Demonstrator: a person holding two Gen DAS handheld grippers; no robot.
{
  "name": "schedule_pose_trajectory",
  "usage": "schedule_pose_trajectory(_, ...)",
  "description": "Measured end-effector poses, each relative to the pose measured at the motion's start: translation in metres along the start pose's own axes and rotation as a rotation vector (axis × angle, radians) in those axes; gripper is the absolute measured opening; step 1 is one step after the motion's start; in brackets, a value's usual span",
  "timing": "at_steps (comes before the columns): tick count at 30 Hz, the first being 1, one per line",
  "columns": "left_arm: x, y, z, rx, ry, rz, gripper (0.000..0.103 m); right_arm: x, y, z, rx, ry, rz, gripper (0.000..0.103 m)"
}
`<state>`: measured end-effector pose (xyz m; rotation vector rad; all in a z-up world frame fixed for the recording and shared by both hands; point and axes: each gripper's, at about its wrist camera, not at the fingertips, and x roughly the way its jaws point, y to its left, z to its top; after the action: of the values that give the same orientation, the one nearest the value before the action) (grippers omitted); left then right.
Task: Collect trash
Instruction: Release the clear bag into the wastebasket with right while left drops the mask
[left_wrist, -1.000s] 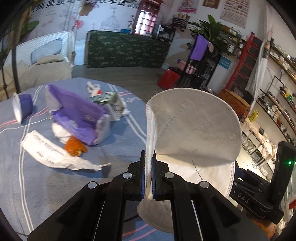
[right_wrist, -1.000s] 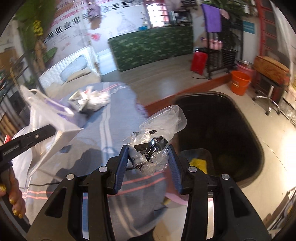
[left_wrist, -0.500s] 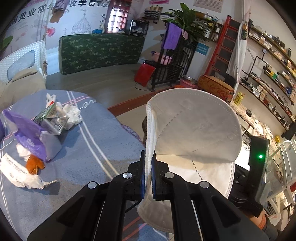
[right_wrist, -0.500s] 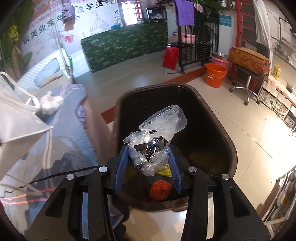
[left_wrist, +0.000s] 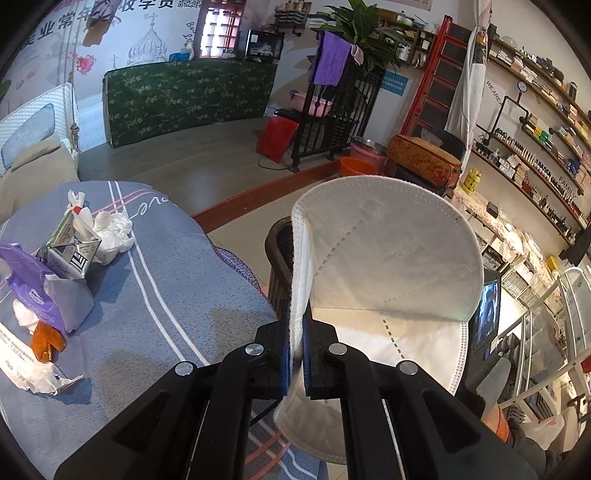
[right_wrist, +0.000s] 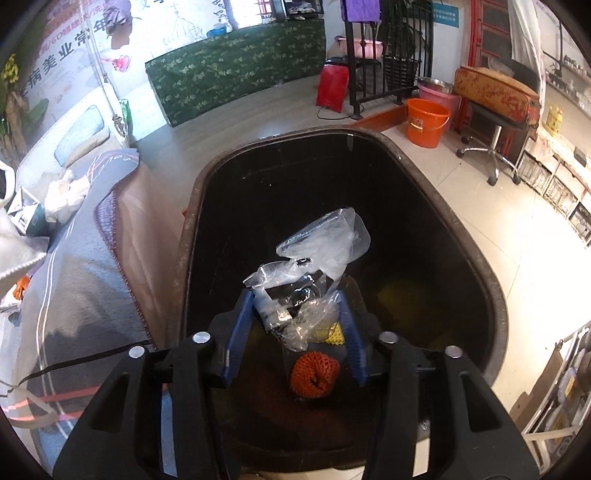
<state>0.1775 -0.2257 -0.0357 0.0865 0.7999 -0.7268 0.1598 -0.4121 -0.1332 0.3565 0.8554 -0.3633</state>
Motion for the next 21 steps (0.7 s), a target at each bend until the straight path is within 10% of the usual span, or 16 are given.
schedule_pose_trajectory(21,0.065,-0.047,0.03,0.087,0.098,-0.046,0.006,-0.067,-0.045,-0.016,0.124,-0.108,-0.113,0.071)
